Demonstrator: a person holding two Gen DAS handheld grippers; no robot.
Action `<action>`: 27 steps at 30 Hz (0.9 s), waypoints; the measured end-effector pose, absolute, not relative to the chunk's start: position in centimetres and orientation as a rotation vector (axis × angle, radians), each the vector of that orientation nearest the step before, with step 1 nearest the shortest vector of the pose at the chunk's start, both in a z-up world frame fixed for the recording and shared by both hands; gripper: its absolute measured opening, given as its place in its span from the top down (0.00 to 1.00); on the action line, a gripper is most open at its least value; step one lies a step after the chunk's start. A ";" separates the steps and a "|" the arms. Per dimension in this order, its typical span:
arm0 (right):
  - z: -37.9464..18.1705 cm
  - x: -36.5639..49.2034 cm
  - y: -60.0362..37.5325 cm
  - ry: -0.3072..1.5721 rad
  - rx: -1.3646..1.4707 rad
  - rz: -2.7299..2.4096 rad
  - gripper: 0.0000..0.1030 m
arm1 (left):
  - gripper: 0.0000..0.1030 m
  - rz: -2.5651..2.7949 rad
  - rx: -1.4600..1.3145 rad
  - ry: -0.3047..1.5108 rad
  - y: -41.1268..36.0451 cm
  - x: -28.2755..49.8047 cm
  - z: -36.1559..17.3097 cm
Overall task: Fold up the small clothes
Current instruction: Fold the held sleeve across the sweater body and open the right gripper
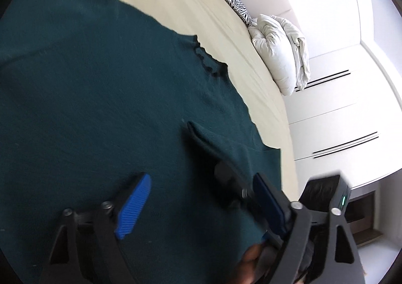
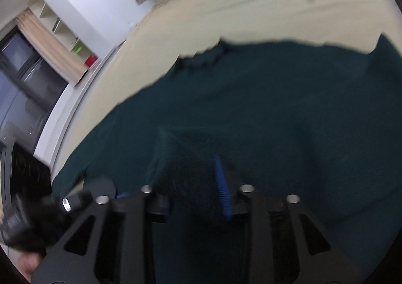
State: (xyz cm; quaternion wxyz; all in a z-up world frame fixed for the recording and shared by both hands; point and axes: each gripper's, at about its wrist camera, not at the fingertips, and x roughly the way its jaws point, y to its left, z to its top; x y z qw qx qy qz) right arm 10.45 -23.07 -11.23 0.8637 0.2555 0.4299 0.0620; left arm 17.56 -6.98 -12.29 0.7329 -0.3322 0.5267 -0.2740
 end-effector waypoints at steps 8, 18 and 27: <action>-11.4 -1.6 -21.2 0.787 0.731 0.098 0.34 | 0.24 -0.611 -0.656 1.213 -11.9 18.3 -12.7; -16.2 -9.3 -31.9 0.683 1.146 -0.008 0.34 | 0.91 -0.588 -0.454 1.213 -13.8 19.9 -11.1; -18.2 -9.8 -34.9 0.628 1.325 -0.005 0.33 | 0.91 -0.503 -0.429 1.020 -7.6 22.1 -7.9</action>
